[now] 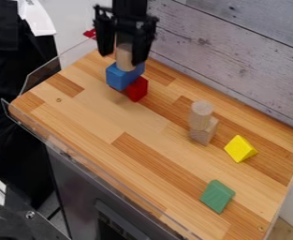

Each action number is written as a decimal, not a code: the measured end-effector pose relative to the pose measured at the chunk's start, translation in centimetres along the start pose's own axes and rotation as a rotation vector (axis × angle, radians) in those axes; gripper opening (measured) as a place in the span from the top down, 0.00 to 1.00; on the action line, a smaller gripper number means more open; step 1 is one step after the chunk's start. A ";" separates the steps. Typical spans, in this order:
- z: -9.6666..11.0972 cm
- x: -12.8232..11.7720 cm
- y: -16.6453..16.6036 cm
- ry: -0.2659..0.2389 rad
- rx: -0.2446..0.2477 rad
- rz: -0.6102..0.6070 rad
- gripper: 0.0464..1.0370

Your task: Put the cylinder on top of the rectangle block

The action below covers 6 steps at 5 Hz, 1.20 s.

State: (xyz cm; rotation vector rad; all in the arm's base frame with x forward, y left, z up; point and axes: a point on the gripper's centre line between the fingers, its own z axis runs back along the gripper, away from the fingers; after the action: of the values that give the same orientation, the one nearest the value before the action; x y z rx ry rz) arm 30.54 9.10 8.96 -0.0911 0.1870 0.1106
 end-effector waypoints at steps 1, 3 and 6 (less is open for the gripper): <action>2.9 -1.5 0.0 -0.067 0.043 0.039 0.04; 4.3 -4.0 -3.5 -0.067 0.164 0.007 0.04; 0.5 -5.4 -9.9 -0.084 0.139 -0.096 0.04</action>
State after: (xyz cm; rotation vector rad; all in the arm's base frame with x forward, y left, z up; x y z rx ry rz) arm 26.53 -1.15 11.24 0.0428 0.1061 0.0054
